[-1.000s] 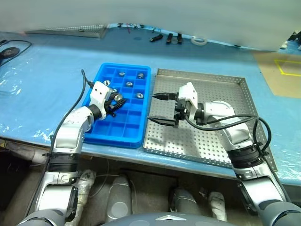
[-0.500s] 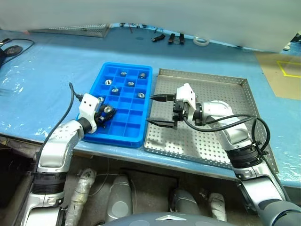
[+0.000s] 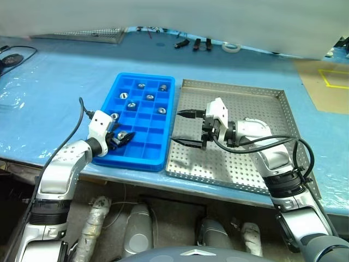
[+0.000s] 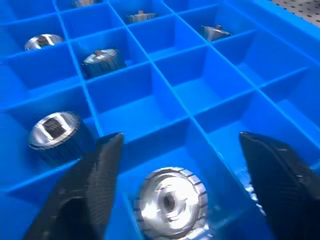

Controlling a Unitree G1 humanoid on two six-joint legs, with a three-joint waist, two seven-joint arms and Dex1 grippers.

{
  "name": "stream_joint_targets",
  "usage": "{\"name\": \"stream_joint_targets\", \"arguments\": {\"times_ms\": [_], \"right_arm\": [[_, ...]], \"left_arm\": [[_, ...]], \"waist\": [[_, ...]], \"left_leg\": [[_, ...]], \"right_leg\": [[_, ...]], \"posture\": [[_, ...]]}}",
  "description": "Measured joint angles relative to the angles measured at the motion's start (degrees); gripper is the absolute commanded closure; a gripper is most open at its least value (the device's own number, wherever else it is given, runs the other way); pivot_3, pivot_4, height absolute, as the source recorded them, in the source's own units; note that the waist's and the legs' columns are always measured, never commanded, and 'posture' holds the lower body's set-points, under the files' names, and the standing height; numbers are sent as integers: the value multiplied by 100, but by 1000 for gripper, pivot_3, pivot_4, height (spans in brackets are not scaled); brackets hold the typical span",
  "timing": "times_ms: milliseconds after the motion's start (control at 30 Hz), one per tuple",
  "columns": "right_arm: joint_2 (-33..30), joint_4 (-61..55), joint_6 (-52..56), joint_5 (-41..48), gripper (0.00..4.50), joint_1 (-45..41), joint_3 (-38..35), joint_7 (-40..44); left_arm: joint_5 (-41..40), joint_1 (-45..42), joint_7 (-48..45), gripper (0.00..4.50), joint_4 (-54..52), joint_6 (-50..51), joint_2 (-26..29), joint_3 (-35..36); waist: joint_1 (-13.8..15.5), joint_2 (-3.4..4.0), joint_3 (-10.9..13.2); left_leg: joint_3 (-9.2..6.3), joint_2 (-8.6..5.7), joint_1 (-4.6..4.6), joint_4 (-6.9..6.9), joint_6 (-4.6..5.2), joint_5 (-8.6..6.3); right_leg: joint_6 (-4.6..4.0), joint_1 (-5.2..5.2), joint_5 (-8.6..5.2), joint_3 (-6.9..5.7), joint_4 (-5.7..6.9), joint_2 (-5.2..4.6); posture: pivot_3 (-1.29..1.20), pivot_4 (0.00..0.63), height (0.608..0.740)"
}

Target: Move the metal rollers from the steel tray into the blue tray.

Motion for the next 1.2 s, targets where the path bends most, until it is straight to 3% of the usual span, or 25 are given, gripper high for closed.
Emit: {"name": "stream_joint_targets", "arguments": {"times_ms": [200, 367, 767, 1200], "right_arm": [[-17, -56, 15, -39, 0, 155, -213, -381], [151, -25, 33, -277, 0, 145, -659, -1340], [284, -525, 298, -620, 0, 950, -825, -2265], [1099, 1410, -228, -1352, 0, 611, -761, -3198]], "left_arm": [[-265, -361, -327, 38, 58, -60, -82, -84], [-550, -1041, -748, 13, 265, -49, -364, -455], [-513, -1948, -1420, 13, 1274, -435, -682, -1067], [-639, -1952, -1832, 13, 1239, -389, -761, -1217]], "waist": [[-15, 0, 0], [-33, 0, 0], [-477, -1, 0], [-494, 0, 0]], "left_leg": [[0, -6, 1, 1, -9, 6], [2, -8, 7, 1, -22, 14], [6, -11, 14, 1, -35, 23], [10, -12, 12, 1, -33, 22]], "right_leg": [[0, 0, 0, 3, 4, 1], [0, -4, 0, 10, 23, 2], [1, -8, 1, 27, 24, 7], [1, -9, 1, 28, 25, 7]], "posture": [[144, 150, 740], [60, 150, 740], [-26, 150, 740], [-34, 150, 740]]}}
